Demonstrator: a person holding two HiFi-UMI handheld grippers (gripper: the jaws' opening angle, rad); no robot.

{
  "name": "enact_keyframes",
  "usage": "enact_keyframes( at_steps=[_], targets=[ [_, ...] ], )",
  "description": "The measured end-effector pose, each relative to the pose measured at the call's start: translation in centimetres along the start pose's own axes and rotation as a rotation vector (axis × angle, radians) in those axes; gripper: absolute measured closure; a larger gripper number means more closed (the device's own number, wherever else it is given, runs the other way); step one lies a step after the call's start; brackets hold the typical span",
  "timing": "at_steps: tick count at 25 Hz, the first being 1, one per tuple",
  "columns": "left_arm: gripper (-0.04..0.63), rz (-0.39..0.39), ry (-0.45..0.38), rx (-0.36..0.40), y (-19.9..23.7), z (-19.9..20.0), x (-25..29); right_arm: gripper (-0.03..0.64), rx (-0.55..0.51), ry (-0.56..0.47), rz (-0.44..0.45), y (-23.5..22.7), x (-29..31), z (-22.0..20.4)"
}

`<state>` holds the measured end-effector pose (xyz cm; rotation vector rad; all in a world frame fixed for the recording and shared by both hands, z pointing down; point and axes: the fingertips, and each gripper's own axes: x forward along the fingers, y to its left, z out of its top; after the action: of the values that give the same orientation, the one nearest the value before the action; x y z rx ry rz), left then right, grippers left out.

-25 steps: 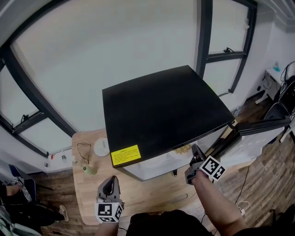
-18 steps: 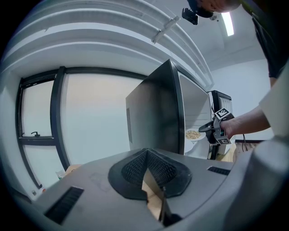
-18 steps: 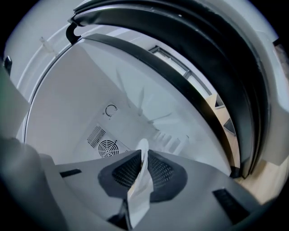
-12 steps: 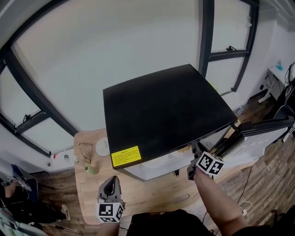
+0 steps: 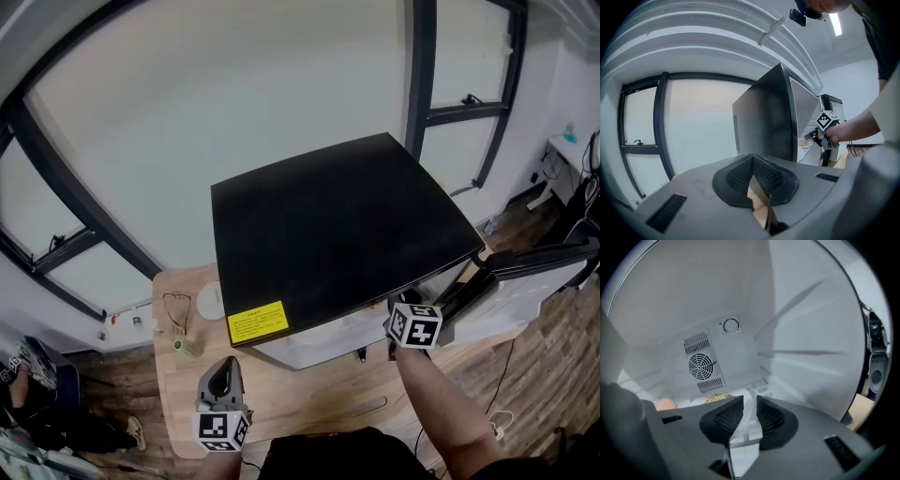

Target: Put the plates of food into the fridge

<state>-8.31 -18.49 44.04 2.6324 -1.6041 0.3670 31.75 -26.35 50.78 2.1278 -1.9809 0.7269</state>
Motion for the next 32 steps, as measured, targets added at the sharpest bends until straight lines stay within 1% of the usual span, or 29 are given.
enact_keyframes(
  at_steps=[1,3,5,9,16,19,22,25,32],
  targets=[
    [0.592,-0.001,-0.001,0.0,0.0,0.1,0.1,0.523,-0.022,-0.004,-0.015,-0.2,-0.1,0.1],
    [0.592,-0.002,-0.002,0.0,0.0,0.1,0.2,0.46,-0.039,-0.009,-0.023,-0.3,-0.2,0.4],
    [0.592,-0.004,-0.001,-0.001,0.0,0.0,0.2,0.451,-0.041,-0.02,-0.02,-0.3,-0.5,0.6],
    [0.592,-0.013,-0.007,-0.004,-0.2,0.1,0.4,0.451,-0.044,-0.068,-0.005,0.1,-1.7,1.2],
    [0.592,-0.035,-0.027,-0.005,-0.1,0.5,0.1,0.451,-0.099,-0.144,0.028,2.2,-4.5,1.6],
    [0.592,-0.042,-0.034,0.005,0.4,0.6,-0.6,0.451,-0.11,-0.162,0.035,3.2,-5.5,1.2],
    [0.592,-0.051,-0.039,0.01,1.2,0.5,-1.7,0.451,-0.105,-0.163,0.042,4.5,-6.4,0.3],
    [0.592,-0.051,-0.045,-0.005,2.7,0.2,-3.2,0.451,-0.108,-0.153,0.059,6.5,-7.2,-1.1],
    [0.592,0.01,-0.045,-0.034,7.1,-1.3,-7.7,0.451,-0.123,-0.103,0.121,12.5,-8.9,-5.4]
  ],
)
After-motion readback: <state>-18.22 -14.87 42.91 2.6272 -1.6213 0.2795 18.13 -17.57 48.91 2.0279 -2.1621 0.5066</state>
